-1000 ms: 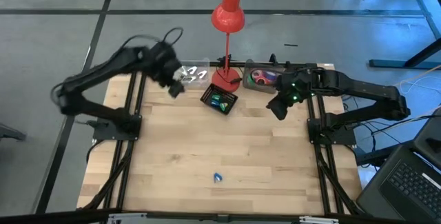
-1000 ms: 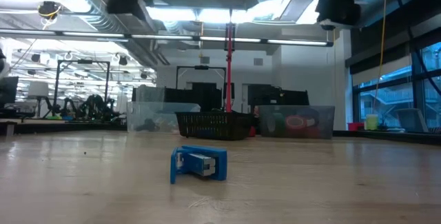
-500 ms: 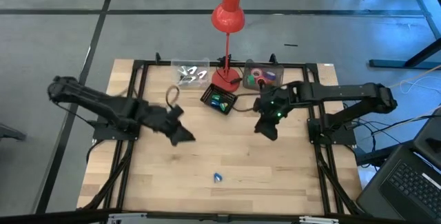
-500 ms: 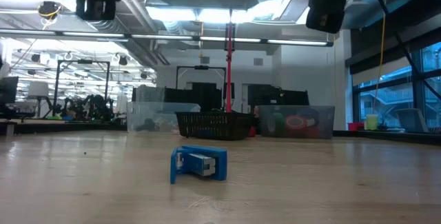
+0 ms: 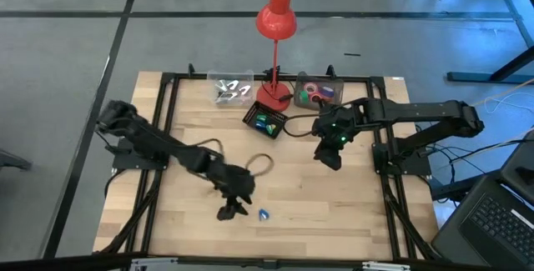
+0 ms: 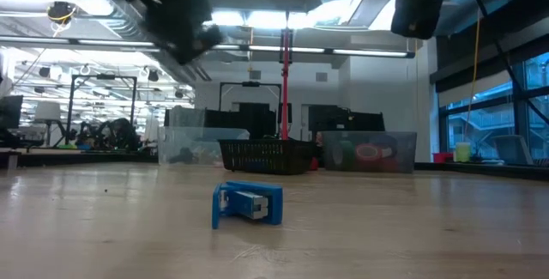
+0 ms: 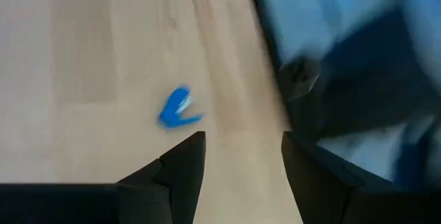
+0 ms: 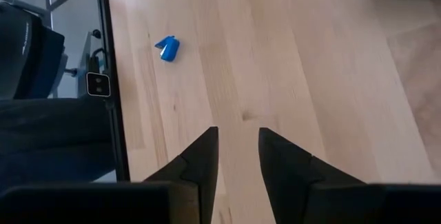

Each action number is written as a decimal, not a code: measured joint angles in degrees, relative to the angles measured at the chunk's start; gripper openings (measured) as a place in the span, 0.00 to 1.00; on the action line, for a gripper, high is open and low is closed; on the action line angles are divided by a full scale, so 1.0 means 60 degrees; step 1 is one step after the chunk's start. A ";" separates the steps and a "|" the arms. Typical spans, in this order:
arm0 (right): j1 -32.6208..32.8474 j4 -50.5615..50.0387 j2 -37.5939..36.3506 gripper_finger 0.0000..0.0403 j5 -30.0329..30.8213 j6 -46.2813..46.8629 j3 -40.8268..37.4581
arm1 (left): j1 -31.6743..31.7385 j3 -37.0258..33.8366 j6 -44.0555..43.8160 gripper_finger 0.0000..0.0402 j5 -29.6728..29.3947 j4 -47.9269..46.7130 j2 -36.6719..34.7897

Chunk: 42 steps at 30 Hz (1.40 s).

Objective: Pick and place Stapler, Stapler remover, tape
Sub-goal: Put the blue stapler into the black bin

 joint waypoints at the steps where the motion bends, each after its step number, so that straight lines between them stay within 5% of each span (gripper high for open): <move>1: 0.0000 -0.0016 -0.0001 0.26 0.0000 0.0004 0.0000 | 0.0063 0.0432 0.1100 0.47 0.0108 -0.0759 0.0307; 5: 0.0000 -0.0126 -0.0005 0.26 0.0004 0.0039 0.0000 | 0.0234 0.2060 0.5461 0.47 -0.0687 -0.3055 0.1514; 11: 0.0000 -0.0257 -0.0005 0.26 0.0008 0.0247 -0.0001 | 0.0284 0.3129 0.9247 0.47 -0.1895 -0.2912 0.2976; 27: 0.0000 -0.0531 -0.0012 0.26 0.0007 0.0352 0.0000 | 0.0118 0.3434 1.0425 0.46 0.0226 -0.2831 0.3984; 36: 0.0000 -0.0492 -0.0012 0.26 0.0007 0.0617 0.0000 | 0.0271 0.3431 1.1247 0.46 -0.0435 -0.2220 0.4305; 42: 0.0000 -0.0492 -0.0012 0.26 0.0007 0.0584 0.0000 | 0.0369 0.3431 1.1015 0.46 0.0089 -0.2236 0.4305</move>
